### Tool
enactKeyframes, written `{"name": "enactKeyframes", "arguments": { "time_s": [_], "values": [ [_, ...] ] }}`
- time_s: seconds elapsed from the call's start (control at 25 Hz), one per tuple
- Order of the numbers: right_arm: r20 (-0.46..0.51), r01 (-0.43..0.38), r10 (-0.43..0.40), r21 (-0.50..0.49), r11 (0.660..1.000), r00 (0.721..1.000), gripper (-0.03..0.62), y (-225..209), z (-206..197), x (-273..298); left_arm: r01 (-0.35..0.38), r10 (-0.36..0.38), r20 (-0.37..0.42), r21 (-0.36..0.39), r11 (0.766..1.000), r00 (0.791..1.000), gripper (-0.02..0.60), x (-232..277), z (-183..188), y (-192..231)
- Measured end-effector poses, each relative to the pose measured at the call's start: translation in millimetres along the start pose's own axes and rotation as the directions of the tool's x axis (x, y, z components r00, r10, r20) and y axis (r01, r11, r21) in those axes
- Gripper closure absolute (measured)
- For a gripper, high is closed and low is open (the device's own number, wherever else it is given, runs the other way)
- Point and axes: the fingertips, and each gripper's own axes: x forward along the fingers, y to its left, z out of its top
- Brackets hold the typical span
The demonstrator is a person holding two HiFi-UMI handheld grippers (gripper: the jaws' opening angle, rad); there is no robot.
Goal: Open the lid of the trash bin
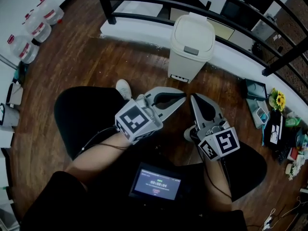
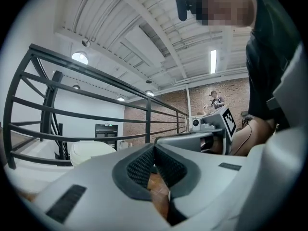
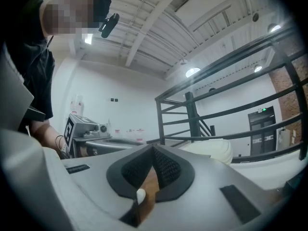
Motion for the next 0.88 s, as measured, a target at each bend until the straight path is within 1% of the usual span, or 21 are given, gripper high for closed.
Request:
{"name": "enactKeyframes", "arguments": {
  "time_s": [0.2,0.36,0.52,0.6,0.72,0.76,0.88],
  "values": [
    [-0.023,0.039,-0.039,-0.015,0.999,0.999,0.588,-22.6,-2.8,32.2,0.021,-0.019,0.03,-0.056,0.998,0.999,0.559,17.6,10.4,35.7],
    [-0.029,0.071,-0.072,-0.012,0.997,0.997,0.588,-38.0,-2.5,44.1,0.037,-0.032,0.059,-0.085,0.996,0.998,0.558,29.0,24.6,52.2],
    [-0.022,0.097,-0.097,-0.027,0.995,0.995,0.588,-48.1,3.5,44.3,0.062,-0.059,0.059,-0.049,0.997,0.996,0.559,41.2,33.6,57.6],
    [-0.016,0.114,-0.114,-0.011,0.993,0.993,0.588,-51.8,4.5,39.6,0.062,-0.058,0.053,-0.059,0.996,0.997,0.56,44.0,31.8,58.2],
    [-0.019,0.128,-0.128,0.003,0.992,0.992,0.588,-54.2,-0.5,33.2,0.049,-0.043,0.063,-0.104,0.993,0.997,0.559,44.6,28.8,55.0],
    [-0.024,0.129,-0.129,0.0,0.992,0.991,0.588,-54.7,-3.6,32.1,0.049,-0.042,0.064,-0.108,0.993,0.997,0.559,44.7,27.7,52.8],
    [-0.045,0.134,-0.134,0.002,0.991,0.99,0.588,-55.8,-14.4,31.4,0.05,-0.047,0.049,-0.076,0.996,0.998,0.558,42.5,20.4,46.6]
  ]
}}
